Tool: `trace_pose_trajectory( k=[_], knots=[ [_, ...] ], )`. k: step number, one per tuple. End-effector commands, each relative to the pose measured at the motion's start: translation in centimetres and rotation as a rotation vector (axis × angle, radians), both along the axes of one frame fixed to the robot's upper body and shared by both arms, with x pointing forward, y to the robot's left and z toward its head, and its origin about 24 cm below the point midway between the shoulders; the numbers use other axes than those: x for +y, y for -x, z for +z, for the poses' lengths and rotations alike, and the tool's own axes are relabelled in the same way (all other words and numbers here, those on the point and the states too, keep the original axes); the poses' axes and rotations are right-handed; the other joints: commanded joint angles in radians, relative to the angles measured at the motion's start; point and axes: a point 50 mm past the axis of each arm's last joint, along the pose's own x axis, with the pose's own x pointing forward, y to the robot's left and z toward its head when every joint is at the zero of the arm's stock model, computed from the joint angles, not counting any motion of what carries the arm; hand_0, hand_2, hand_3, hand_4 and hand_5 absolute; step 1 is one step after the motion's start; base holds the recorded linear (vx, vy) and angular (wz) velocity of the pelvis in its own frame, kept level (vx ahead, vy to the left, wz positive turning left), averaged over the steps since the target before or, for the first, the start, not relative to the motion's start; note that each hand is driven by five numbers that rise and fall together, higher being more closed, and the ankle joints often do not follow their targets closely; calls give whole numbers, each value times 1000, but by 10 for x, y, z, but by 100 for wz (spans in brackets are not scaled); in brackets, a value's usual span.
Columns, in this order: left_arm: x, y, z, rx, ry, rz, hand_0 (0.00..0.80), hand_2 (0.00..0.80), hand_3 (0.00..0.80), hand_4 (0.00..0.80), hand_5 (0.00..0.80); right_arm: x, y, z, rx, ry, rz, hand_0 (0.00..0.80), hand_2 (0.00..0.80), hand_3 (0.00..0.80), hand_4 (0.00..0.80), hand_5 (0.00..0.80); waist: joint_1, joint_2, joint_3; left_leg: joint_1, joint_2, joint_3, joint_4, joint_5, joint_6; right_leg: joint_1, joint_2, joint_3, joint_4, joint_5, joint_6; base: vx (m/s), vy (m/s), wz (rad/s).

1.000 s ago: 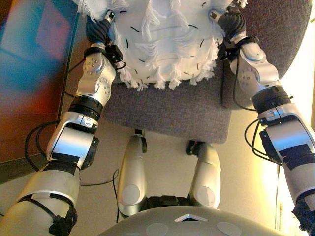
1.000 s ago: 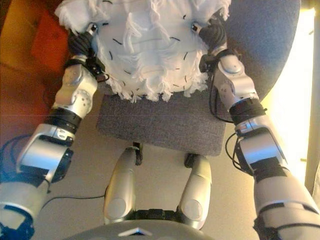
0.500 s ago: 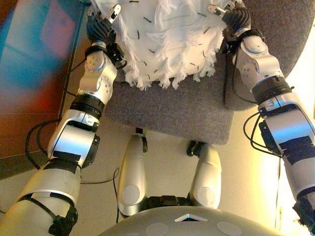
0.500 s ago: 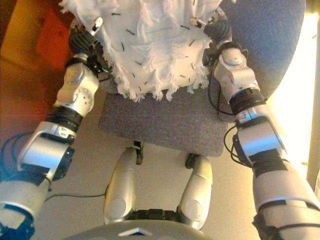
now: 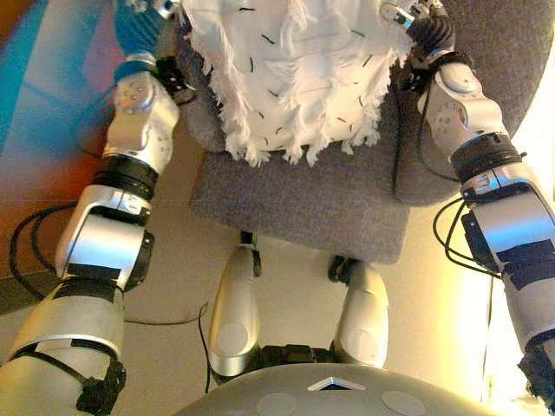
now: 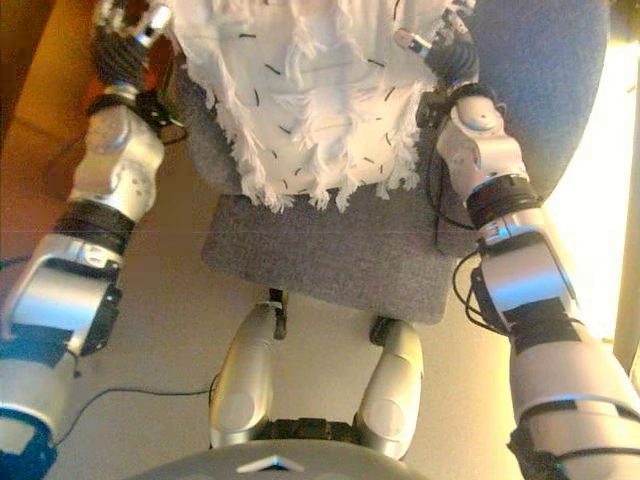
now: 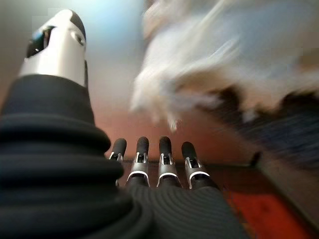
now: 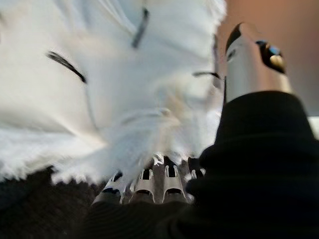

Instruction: Pick up the cushion and take it to the sofa

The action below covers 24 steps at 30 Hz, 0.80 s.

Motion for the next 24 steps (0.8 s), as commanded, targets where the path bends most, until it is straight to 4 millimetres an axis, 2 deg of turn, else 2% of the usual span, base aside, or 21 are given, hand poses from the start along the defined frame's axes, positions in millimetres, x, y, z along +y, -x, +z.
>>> trace_pose_trajectory(
  k=[1, 9, 13, 17, 20, 21, 22, 24],
  knots=[
    [12, 14, 7, -127, -77, 17, 0, 0, 0, 0, 0, -32, 18, 9, -192, -95, -100, 0, 0, 0, 0, 0, 35, 0, -71, 74, 43, -20, -44, -58, -44, 102, -36, 23, -123, 28, 64, 37, -59, 0],
    [34, 43, -33, -144, -103, 18, 0, 0, 0, 0, 0, -67, 54, -36, -234, -95, -245, 0, 0, 0, 0, 0, 23, -10, -134, 216, 21, -8, -163, -36, -26, 258, 0, -9, -279, 63, 65, 76, -36, -6],
    [33, 58, -59, -115, -33, -64, 0, 0, 0, 0, 0, -73, 71, -66, -187, -111, -251, 0, 0, 0, 0, 0, 11, -13, -182, 305, 15, 12, -248, -19, -21, 351, 30, -19, -387, 99, 71, 111, -22, 1],
    [11, 76, -96, -44, 14, -212, 0, 0, 0, 0, 0, -69, 94, -116, -46, -116, -166, 0, 0, 0, 0, 0, -2, -20, -242, 400, 4, 34, -333, -5, -10, 439, 61, -18, -487, 135, 85, 117, -5, 5],
    [-4, 86, -118, 16, 47, -295, 0, 0, 0, 0, 0, -57, 111, -147, 33, -145, -90, 0, 0, 0, 0, 0, -9, -24, -278, 440, 1, 46, -370, 6, 1, 469, 74, -13, -522, 154, 89, 82, -12, -4],
    [-9, 93, -132, 53, 75, -326, 0, 0, 0, 0, 0, -49, 122, -166, 70, -160, -47, 0, 0, 0, 0, 0, -13, -25, -297, 462, 2, 56, -390, 9, 7, 484, 82, -8, -537, 159, 91, 78, -21, -7],
    [-13, 99, -142, 80, 101, -361, 0, 0, 0, 0, 0, -43, 131, -177, 89, -186, -19, 0, 0, 0, 0, 0, -17, -26, -308, 478, 3, 63, -405, 12, 11, 496, 88, -7, -550, 163, 92, 59, -18, -13],
    [-16, 104, -150, 107, 117, -393, 0, 0, 0, 0, 0, -36, 138, -186, 108, -228, 12, 0, 0, 0, 0, 0, -20, -27, -317, 492, 4, 70, -419, 15, 13, 505, 93, -6, -561, 167, 94, 16, -14, -16]
  ],
)
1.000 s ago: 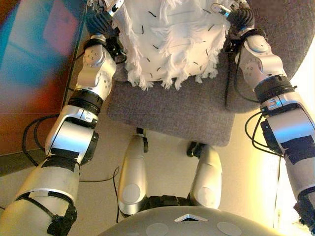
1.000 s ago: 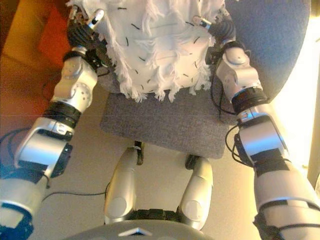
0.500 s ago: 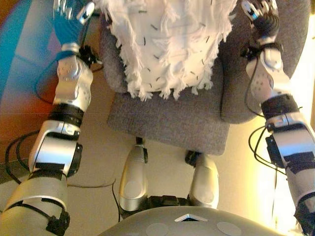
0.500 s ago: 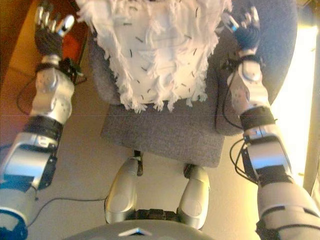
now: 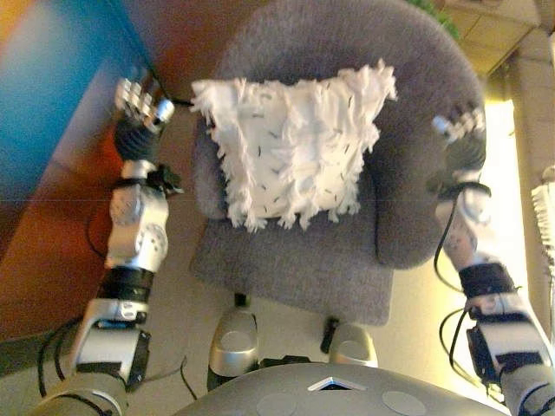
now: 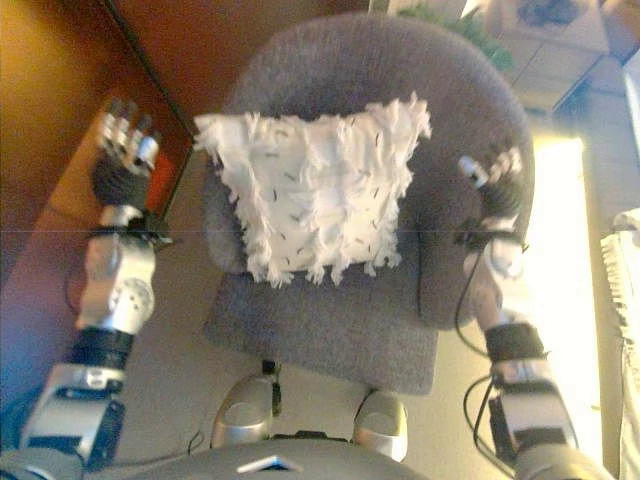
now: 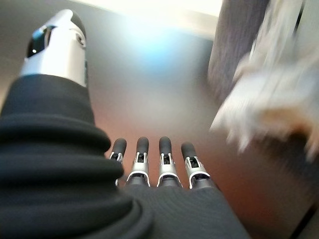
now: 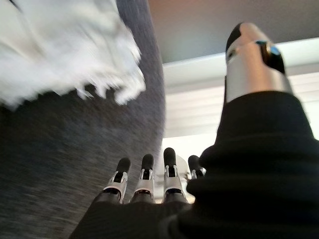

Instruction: Pick up the cushion and take it to the sofa

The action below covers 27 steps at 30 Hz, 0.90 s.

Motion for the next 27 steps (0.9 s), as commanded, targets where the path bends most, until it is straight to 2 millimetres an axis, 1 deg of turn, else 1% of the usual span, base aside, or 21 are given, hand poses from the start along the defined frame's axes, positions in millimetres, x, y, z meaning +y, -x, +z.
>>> trace_pose_trajectory(
  k=[1, 3, 4, 6, 7, 9, 11, 14, 15, 17, 18, 22, 24, 27],
  knots=[
    [-10, 14, -13, 18, 17, -140, 0, 0, 0, 0, 0, 15, 22, -8, -57, -48, 132, 0, 0, 0, 0, 0, -15, 13, -98, 35, 26, 18, -50, -6, 30, -16, -2, 28, -23, 46, 9, 4, -18, -15],
    [-13, 28, -33, 93, 23, -196, 0, 0, 0, 0, 0, 28, 37, -24, -38, -145, 194, 0, 0, 0, 0, 0, -25, 12, -111, 63, 28, 38, -85, 5, 33, 0, 14, 29, -48, 53, 11, -17, -18, -20],
    [-14, 33, -39, 118, 33, -213, 0, 0, 0, 0, 0, 32, 42, -29, -31, -172, 210, 0, 0, 0, 0, 0, -28, 13, -114, 71, 29, 46, -94, 8, 33, 5, 18, 30, -53, 54, 11, -29, -10, -28],
    [-14, 46, -58, 205, 82, -240, 0, 0, 0, 0, 0, 38, 57, -43, -1, -235, 252, 0, 0, 0, 0, 0, -36, 13, -120, 90, 28, 60, -111, 10, 34, 16, 31, 36, -66, 54, 7, -38, -4, -24],
    [-14, 52, -66, 231, 49, -234, 0, 0, 0, 0, 0, 40, 63, -48, 9, -280, 261, 0, 0, 0, 0, 0, -40, 14, -119, 95, 27, 65, -116, 11, 34, 19, 35, 37, -69, 53, 6, -50, -4, -13],
    [-12, 59, -74, 269, 36, -228, 0, 0, 0, 0, 0, 44, 71, -54, 22, -341, 276, 0, 0, 0, 0, 0, -45, 16, -120, 99, 28, 73, -117, 11, 34, 21, 40, 42, -72, 52, 3, -49, -5, -13],
    [-12, 64, -81, 303, 87, -233, 0, 0, 0, 0, 0, 48, 77, -60, 40, -373, 286, 0, 0, 0, 0, 0, -47, 17, -120, 104, 27, 77, -118, 10, 35, 25, 43, 45, -77, 52, 2, -38, -1, -12],
    [-17, 70, -87, 324, 140, -285, 0, 0, 0, 0, 0, 56, 83, -68, 53, -525, 289, 0, 0, 0, 0, 0, -49, 20, -120, 112, 26, 82, -120, 8, 37, 32, 47, 48, -85, 52, 0, -37, 0, -6],
    [-25, 69, -88, 325, 203, -345, 0, 0, 0, 0, 0, 60, 83, -70, 54, -561, 301, 0, 0, 0, 0, 0, -52, 22, -119, 114, 28, 86, -123, 8, 37, 32, 48, 47, -87, 53, -1, -43, -6, -4],
    [-35, 68, -88, 324, 288, -410, 0, 0, 0, 0, 0, 65, 80, -69, 46, -565, 348, 0, 0, 0, 0, 0, -55, 26, -117, 116, 29, 88, -124, 8, 36, 34, 50, 47, -91, 54, -2, -44, -2, -3],
    [-36, 67, -87, 322, 297, -420, 0, 0, 0, 0, 0, 68, 79, -68, 45, -560, 364, 0, 0, 0, 0, 0, -55, 27, -118, 115, 29, 88, -125, 8, 35, 34, 51, 48, -93, 55, -2, -55, -1, -6],
    [-42, 62, -83, 310, 279, -446, 0, 0, 0, 0, 0, 75, 73, -63, 35, -524, 418, 0, 0, 0, 0, 0, -56, 31, -121, 114, 27, 88, -126, 9, 34, 32, 52, 49, -99, 58, 0, -33, -2, -10],
    [-40, 61, -83, 315, 230, -423, 0, 0, 0, 0, 0, 75, 74, -64, 43, -518, 419, 0, 0, 0, 0, 0, -57, 32, -128, 116, 28, 90, -128, 8, 33, 35, 52, 49, -104, 59, 0, -1, -2, -5],
    [-39, 64, -86, 336, 204, -405, 0, 0, 0, 0, 0, 77, 79, -68, 78, -502, 417, 0, 0, 0, 0, 0, -59, 30, -135, 122, 26, 91, -134, 7, 34, 41, 53, 53, -110, 59, 1, 4, 0, -1]
  ],
)
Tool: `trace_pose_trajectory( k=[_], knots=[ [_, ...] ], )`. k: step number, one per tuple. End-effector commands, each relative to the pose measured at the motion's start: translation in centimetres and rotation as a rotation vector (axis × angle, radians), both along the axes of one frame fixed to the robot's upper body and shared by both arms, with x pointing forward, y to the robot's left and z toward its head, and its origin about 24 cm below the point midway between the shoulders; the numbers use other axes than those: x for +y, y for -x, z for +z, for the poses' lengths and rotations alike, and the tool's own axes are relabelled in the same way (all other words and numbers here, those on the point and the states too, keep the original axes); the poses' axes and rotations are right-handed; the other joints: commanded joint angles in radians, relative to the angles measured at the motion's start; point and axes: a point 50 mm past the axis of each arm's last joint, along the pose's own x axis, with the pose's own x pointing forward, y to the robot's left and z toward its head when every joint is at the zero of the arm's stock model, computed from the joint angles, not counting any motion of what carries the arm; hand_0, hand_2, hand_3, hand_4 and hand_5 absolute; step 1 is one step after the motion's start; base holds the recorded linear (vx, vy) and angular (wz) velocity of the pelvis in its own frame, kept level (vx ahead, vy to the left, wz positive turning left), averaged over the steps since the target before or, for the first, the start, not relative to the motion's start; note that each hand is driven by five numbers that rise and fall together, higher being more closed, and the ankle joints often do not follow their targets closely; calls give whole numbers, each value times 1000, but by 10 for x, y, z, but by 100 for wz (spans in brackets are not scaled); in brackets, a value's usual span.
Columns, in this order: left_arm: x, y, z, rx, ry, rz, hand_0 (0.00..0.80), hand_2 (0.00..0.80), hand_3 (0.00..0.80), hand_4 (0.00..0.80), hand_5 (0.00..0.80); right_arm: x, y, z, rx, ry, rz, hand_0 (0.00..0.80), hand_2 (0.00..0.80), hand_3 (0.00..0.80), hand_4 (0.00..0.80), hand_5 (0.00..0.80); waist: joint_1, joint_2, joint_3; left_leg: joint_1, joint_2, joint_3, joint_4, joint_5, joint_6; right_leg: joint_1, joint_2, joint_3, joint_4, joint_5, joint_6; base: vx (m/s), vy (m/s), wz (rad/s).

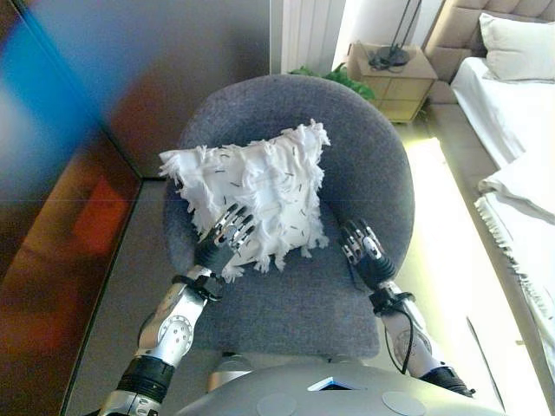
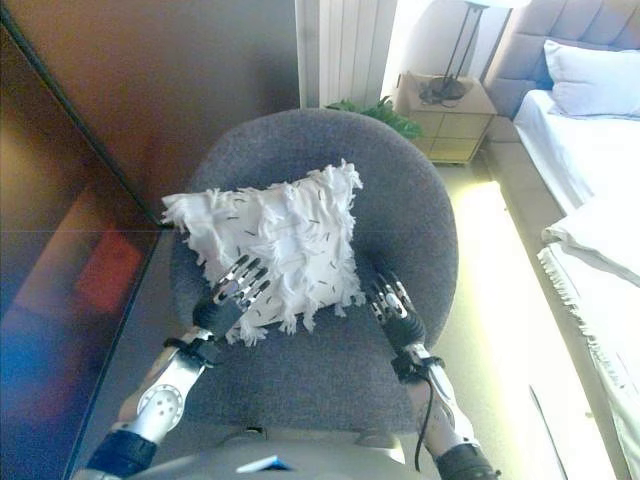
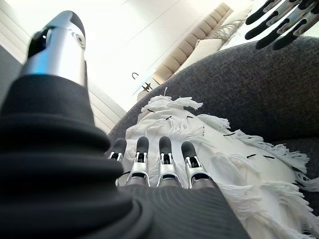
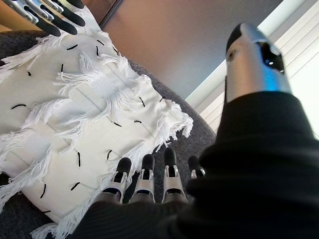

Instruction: Pick up the cushion and take it to the sofa

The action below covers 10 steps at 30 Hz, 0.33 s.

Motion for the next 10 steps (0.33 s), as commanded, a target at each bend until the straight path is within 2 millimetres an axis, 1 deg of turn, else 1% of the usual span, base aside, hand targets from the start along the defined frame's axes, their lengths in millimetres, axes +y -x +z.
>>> trace_pose_trajectory(
  k=[1, 5, 10],
  knots=[
    [3, -21, 25, -135, -51, 3, 0, 0, 0, 0, 0, 4, -16, 27, -139, 10, 37, 0, 0, 0, 0, 0, -5, 7, 7, -13, -3, 0, 6, -31, 61, -13, -2, -24, 2, 8, 15, 0, 0, 0],
    [3, -18, 26, -131, -66, -3, 0, 0, 0, 0, 0, 5, -10, 23, -119, 34, 66, 0, 0, 0, 0, 0, -7, 8, 9, -14, -5, 2, 0, -29, 64, -17, -2, -22, 2, 10, 15, 0, 0, 0],
    [3, -16, 24, -116, -69, -3, 0, 0, 0, 0, 0, 5, -10, 22, -117, 36, 69, 0, 0, 0, 0, 0, -5, 7, 10, -14, -7, -1, 0, -31, 64, -16, -4, -23, 2, 10, 17, 0, 0, 0]
  ],
)
